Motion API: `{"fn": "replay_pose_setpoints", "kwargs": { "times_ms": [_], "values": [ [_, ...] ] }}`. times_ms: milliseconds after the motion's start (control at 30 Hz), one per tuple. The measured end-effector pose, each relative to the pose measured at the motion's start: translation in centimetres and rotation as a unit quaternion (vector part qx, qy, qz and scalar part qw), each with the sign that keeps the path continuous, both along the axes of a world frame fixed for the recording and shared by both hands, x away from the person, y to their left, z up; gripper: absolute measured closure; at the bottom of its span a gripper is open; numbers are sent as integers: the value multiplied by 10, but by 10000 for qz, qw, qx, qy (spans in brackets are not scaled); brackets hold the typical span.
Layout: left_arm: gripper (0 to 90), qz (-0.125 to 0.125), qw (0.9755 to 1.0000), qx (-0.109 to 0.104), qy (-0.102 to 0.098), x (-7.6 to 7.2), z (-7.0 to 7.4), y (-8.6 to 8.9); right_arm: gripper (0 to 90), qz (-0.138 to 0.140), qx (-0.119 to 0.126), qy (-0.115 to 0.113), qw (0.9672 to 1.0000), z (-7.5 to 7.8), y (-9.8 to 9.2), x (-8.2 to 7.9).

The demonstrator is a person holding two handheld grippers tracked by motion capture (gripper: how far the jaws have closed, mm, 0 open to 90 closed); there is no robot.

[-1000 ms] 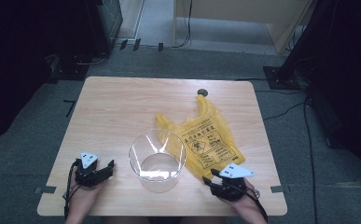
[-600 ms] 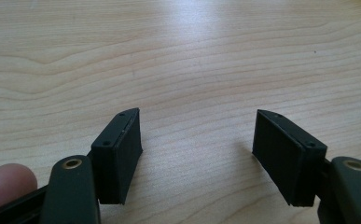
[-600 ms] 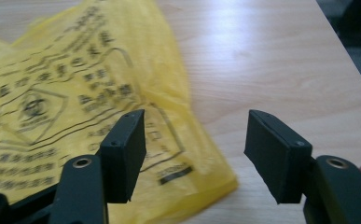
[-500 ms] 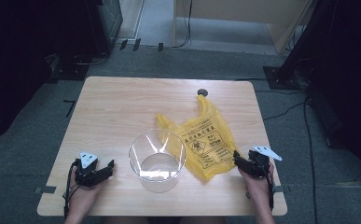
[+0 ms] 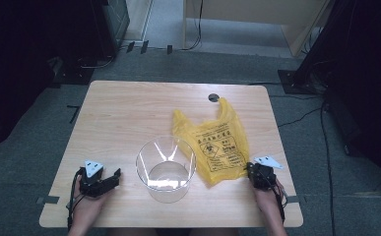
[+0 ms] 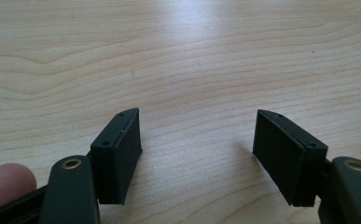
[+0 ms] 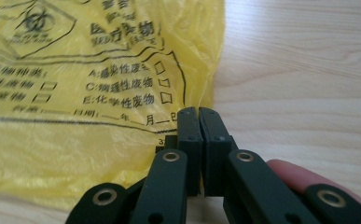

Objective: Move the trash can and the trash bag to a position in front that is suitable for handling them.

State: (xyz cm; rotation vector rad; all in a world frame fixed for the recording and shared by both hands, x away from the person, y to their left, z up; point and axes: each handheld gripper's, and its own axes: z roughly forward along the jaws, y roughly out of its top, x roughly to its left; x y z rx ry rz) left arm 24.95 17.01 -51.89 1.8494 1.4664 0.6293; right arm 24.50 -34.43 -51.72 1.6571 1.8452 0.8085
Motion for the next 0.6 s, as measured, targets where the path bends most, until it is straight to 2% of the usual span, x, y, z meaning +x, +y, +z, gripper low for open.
{"fn": "replay_pose_setpoints", "kwargs": {
  "times_ms": [100,167,233,267,300,333,367,400,433,467,500,533,600],
  "values": [
    [313,-16,10000,-22,3,0,0,0,892,-1,33,60,10000,1,-7,-5],
    [311,-48,10000,-38,8,0,0,1,888,56,-25,188,9998,3,-20,-20],
    [311,-56,10000,-52,6,0,0,1,874,126,-71,259,9996,5,-25,-26],
    [310,-60,10000,-62,7,0,0,1,748,296,-144,379,9987,8,-35,-36],
    [310,-69,10000,-63,11,0,0,1,748,296,-144,379,9987,8,-35,-36],
    [310,-70,10000,-63,8,0,0,1,611,505,154,466,9975,13,-47,-44],
    [310,-70,10000,-63,8,0,0,1,611,505,154,466,9975,13,-47,-44],
    [310,-69,10000,-48,9,0,0,1,518,559,453,342,9968,22,-56,-50],
    [310,-69,10000,-48,9,0,0,1,518,559,453,342,9968,22,-56,-50],
    [310,-71,10000,-45,8,0,0,1,455,455,565,95,9973,33,-59,-51],
    [310,-69,10000,-40,10,0,0,1,421,414,633,-34,9971,38,-58,-49],
    [310,-69,10000,-40,10,0,0,1,421,414,633,-34,9971,38,-58,-49],
    [311,-64,10000,-40,6,0,0,0,352,280,798,-281,9960,47,-46,-37]
  ]
}}
